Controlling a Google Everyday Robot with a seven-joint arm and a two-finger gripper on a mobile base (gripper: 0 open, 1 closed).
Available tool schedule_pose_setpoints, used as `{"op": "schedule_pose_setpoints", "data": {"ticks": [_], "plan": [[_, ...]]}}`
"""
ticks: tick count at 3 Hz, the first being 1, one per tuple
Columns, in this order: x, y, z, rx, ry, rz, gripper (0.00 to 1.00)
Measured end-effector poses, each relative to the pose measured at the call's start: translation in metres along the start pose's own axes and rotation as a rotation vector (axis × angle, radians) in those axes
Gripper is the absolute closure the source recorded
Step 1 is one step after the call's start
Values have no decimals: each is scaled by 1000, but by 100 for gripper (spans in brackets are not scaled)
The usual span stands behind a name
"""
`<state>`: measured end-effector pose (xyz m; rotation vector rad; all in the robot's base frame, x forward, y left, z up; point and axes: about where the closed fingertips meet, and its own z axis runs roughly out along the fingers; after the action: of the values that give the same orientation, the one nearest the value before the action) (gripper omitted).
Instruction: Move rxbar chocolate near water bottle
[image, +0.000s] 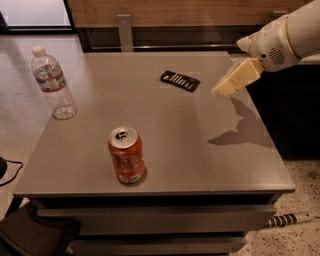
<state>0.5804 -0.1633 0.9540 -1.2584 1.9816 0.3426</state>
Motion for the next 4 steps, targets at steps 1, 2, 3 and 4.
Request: {"op": "schedule_pose_setpoints", "data": {"ticks": [1, 2, 3, 4], "plan": [[-31, -16, 43, 15, -278, 73, 0], [-56, -38, 58, 116, -356, 85, 0], [-61, -49, 55, 160, -378, 90, 0], [-53, -51, 62, 171, -387, 107, 0]]}}
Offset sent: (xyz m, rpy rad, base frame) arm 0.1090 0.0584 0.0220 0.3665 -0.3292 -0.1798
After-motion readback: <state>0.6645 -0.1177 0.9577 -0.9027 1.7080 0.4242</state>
